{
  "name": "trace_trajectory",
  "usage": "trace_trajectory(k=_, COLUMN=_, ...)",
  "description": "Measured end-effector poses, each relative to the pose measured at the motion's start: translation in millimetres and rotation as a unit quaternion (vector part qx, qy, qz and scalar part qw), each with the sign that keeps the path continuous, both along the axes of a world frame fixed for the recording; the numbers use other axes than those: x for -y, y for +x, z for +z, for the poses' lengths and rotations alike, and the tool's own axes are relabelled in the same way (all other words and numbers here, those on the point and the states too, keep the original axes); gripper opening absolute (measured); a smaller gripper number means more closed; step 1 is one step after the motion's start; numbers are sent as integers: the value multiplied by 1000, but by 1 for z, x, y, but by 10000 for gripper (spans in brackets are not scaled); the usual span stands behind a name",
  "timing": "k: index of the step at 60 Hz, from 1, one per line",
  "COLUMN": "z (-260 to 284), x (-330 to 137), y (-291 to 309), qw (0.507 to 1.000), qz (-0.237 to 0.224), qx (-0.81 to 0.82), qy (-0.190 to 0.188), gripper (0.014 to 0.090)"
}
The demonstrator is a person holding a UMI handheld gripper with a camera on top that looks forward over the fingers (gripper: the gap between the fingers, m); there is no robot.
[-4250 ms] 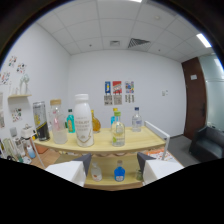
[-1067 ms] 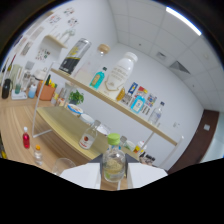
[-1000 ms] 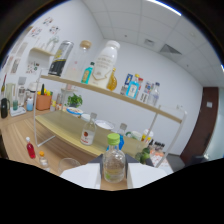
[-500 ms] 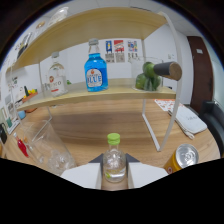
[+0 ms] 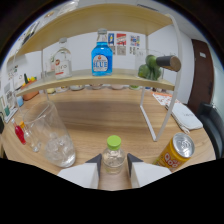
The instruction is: Make me a cup of Vodka Sunrise.
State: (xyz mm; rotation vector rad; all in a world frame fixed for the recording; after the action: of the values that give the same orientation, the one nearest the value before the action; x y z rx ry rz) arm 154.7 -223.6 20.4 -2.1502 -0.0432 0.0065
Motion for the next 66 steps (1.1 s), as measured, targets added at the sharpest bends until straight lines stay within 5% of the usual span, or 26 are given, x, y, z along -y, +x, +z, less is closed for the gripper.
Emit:
trace_trajectory(k=7, z=15, x=11, y=0, qw=1000, qz=-12, qx=-4, qy=-5, gripper=770)
trace_trajectory(k=11, z=33, x=20, y=-3, qw=1000, qz=-20, qx=-3, qy=-4, gripper=849)
trace_trajectory(k=33, z=127, x=96, y=-56, qw=999, qz=-43, qx=18, qy=0, gripper=860)
trace_trajectory(k=66, z=142, x=127, y=-117, qw=999, qz=-38, qx=18, qy=-6, gripper=861)
